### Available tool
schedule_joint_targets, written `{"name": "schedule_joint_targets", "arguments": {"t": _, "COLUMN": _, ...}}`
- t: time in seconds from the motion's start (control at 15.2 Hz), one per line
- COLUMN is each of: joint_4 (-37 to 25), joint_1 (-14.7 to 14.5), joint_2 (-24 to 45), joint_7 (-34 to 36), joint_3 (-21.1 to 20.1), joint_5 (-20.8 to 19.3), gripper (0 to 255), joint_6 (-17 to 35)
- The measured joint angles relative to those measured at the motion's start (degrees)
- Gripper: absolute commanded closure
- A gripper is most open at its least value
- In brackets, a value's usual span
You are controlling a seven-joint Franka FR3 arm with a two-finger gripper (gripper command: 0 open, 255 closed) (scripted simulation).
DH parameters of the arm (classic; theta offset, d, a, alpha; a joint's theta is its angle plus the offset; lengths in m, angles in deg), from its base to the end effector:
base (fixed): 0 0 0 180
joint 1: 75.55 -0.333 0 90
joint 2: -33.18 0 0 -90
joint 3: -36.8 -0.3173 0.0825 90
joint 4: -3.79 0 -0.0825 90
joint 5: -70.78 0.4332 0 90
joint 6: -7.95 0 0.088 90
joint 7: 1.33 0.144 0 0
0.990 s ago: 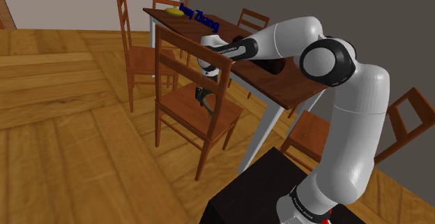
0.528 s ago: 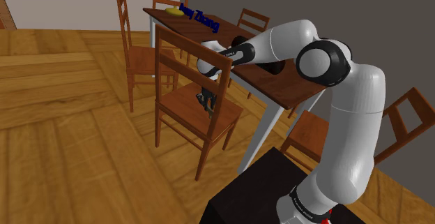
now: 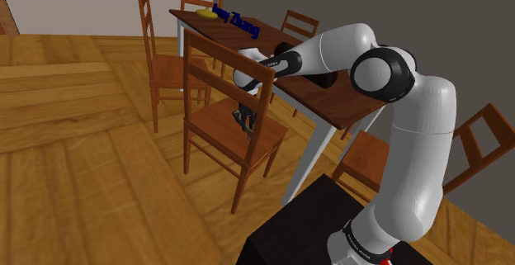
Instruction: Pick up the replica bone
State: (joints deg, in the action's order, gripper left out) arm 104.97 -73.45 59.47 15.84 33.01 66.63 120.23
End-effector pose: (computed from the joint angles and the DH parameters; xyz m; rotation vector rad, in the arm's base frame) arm 0.6559 0.0109 0.2215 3.0199 -0.3592 -0.3895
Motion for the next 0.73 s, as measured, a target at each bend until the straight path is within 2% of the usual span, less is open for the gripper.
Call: {"name": "schedule_joint_targets", "arguments": {"t": 0.73, "joint_4": -2.43, "joint_1": 0.05, "joint_2": -3.72, "joint_7": -0.39, "joint_3": -0.17, "joint_5": 0.39, "gripper": 255, "joint_6": -6.18}}
